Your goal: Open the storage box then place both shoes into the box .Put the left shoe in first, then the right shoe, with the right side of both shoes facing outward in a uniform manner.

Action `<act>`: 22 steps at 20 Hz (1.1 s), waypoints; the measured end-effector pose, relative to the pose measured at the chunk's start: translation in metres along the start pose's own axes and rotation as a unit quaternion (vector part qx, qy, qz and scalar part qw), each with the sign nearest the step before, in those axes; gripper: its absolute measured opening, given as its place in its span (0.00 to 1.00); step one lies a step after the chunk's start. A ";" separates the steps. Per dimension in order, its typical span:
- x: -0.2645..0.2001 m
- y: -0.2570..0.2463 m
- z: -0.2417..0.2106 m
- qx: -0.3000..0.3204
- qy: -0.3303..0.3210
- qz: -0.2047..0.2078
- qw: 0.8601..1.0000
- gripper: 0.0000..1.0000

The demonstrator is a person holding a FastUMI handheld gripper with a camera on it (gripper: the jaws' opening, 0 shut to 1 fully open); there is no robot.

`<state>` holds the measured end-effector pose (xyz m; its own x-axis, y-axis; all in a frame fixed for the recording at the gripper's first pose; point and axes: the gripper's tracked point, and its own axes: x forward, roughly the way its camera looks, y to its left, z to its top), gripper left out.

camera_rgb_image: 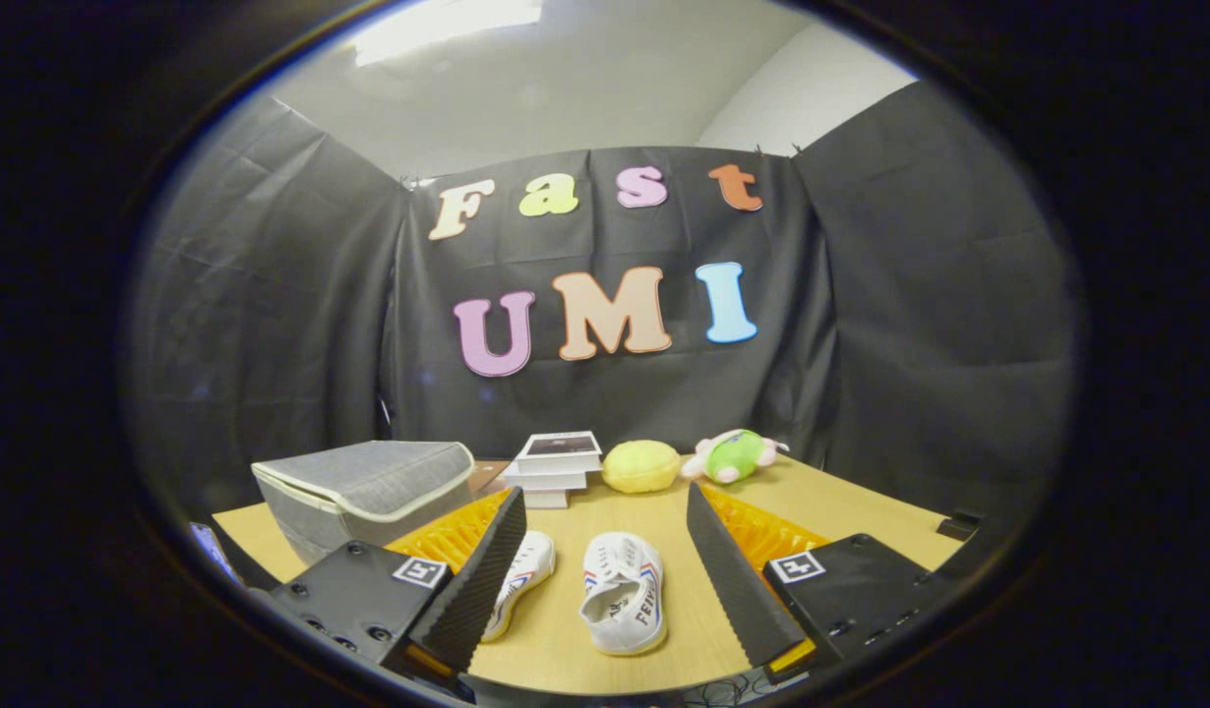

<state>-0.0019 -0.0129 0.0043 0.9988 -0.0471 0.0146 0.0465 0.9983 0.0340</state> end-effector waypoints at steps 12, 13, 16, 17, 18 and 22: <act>0.012 0.026 -0.020 0.027 0.030 0.031 0.999 1.00; 0.013 0.026 -0.022 0.038 0.034 0.030 0.998 1.00; 0.019 0.037 -0.026 0.088 0.037 0.043 0.994 1.00; 0.021 0.045 -0.026 0.115 0.039 0.055 0.991 1.00; 0.022 0.053 -0.026 0.144 0.038 0.068 0.986 1.00; 0.029 0.081 -0.023 0.275 0.031 0.104 0.955 1.00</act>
<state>0.0308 0.0674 -0.0157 0.9853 0.1700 0.0188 -0.1516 0.8170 0.5563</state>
